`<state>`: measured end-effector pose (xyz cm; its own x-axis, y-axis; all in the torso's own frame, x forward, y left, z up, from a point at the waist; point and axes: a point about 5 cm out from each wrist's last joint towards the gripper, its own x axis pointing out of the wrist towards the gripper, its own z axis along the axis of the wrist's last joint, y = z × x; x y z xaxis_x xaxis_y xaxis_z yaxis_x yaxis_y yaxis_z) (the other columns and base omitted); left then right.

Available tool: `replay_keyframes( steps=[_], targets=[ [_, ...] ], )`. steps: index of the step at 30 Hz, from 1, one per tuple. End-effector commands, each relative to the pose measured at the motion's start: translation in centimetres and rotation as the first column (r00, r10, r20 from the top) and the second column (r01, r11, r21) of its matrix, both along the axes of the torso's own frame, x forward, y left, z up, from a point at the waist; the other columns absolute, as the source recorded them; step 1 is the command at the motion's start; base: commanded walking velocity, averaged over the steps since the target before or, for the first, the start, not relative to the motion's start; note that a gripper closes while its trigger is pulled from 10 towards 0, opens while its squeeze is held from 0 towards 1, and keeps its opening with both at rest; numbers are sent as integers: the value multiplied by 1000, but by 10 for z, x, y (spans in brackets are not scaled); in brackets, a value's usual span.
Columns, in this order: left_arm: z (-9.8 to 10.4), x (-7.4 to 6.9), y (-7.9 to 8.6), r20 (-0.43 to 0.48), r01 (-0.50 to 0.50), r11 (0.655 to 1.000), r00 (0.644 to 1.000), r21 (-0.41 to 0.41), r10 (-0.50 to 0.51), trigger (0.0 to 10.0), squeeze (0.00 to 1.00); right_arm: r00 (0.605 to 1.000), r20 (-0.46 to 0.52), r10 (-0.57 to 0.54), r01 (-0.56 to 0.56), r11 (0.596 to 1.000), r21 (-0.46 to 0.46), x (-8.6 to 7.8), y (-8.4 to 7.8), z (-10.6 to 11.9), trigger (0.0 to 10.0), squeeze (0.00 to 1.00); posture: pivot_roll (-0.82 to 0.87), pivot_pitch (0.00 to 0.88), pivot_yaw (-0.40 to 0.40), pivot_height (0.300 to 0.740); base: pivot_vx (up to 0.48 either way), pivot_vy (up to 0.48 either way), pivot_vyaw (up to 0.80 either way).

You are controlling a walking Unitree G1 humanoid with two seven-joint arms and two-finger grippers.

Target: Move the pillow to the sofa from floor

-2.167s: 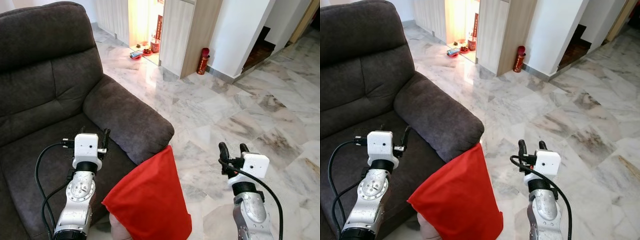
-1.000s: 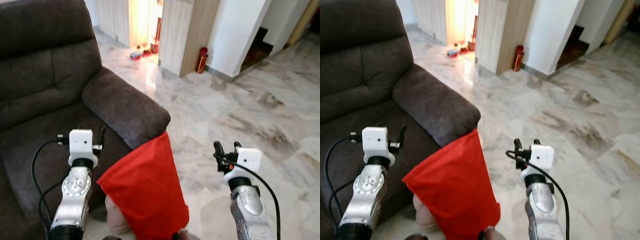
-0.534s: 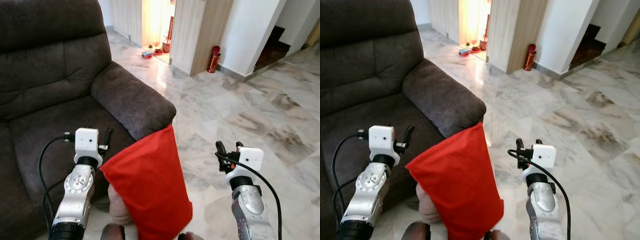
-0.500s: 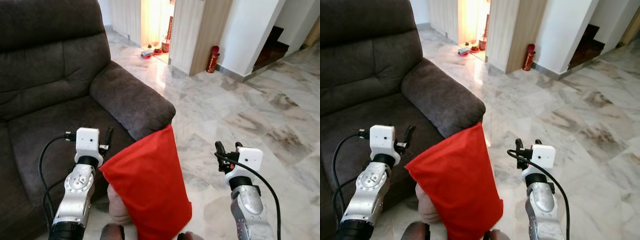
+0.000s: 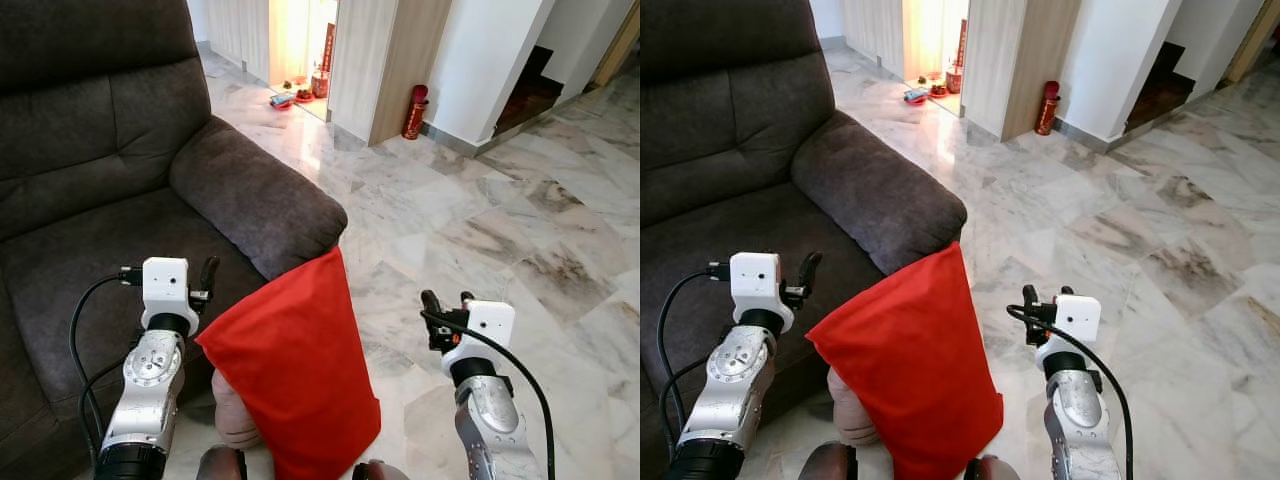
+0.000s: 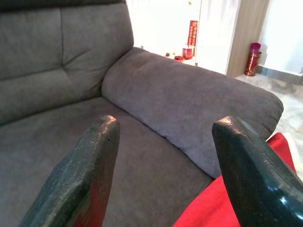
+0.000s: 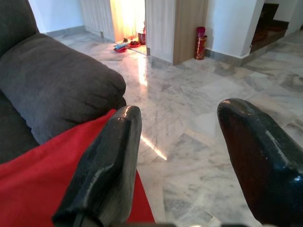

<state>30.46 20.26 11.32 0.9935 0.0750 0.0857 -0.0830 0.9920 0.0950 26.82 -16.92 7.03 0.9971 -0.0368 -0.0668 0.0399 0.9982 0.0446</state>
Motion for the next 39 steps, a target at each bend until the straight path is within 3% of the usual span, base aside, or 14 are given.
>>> replay_keyframes(
  steps=[1, 24, 39],
  targets=[
    [-6, 1, 2, -32, -19, 1000, 999, -20, 19, 10000, 0, 1000, 4, 12, -12, 1000, -2, 1, 0, 2, 10000, 0, 26, 0, -91, 597, 0, 0, 0],
    [-8, 5, -1, -57, -20, 996, 998, -91, 15, 10000, 0, 996, 10, 88, -88, 996, -19, 1, 7, 4, 10000, 0, 25, 0, -96, 584, 0, 0, 0],
    [-11, 6, -5, -70, -3, 994, 998, -109, -4, 10000, 0, 994, 15, 104, -104, 994, -21, -1, 9, 4, 10000, 0, 20, 0, -95, 584, 48, 0, 672]
  ],
)
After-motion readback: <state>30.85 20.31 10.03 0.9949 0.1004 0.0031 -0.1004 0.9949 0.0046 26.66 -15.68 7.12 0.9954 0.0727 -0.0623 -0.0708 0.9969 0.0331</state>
